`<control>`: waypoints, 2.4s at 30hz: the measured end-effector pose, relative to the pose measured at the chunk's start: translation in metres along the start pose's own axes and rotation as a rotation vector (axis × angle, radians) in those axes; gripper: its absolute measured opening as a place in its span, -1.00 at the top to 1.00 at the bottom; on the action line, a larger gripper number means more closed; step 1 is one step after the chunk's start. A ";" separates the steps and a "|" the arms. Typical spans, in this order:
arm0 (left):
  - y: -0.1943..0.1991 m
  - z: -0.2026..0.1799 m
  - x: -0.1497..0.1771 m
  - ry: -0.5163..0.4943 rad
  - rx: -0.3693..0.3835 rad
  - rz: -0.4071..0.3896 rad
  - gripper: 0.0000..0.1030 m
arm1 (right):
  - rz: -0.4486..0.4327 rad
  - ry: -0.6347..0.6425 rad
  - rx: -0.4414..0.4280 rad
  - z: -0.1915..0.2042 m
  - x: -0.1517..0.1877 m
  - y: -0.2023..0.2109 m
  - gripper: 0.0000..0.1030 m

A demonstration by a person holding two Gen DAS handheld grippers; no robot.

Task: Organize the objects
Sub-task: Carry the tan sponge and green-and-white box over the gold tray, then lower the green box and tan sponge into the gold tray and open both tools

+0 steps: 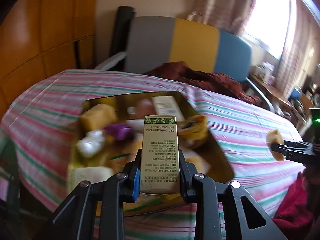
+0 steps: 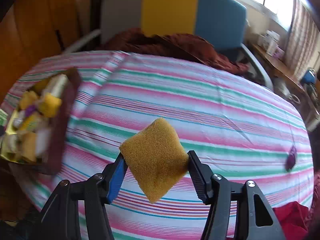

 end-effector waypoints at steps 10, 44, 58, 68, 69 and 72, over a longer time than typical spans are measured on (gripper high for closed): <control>0.021 0.069 -0.001 0.144 -0.024 -0.028 0.42 | -0.084 0.088 -0.309 0.152 -0.036 0.021 -0.17; -0.053 0.062 0.001 0.140 -0.047 0.084 0.06 | -0.002 0.153 -0.341 0.235 -0.053 -0.044 -0.26; -0.017 0.073 0.006 0.146 -0.074 0.016 0.06 | -0.037 0.092 -0.407 0.236 -0.056 -0.029 -0.52; -0.015 0.069 0.008 0.142 -0.072 0.022 0.06 | -0.074 0.111 -0.381 0.235 -0.052 -0.023 0.05; -0.014 0.068 0.008 0.139 -0.071 0.023 0.06 | -0.072 0.121 -0.374 0.238 -0.053 -0.026 0.17; -0.011 0.068 0.007 0.135 -0.083 0.015 -0.07 | -0.058 0.154 -0.348 0.246 -0.054 -0.037 0.22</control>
Point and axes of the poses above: each gripper's, at about its wrist camera, not at the fingertips, and y roughly against the way its jaws point, z to its left, x to its underside, the point moved 10 cm from there along -y, roughly the way its jaws point, and after that the axes turned 4 degrees about y, right-handed, at the moved point
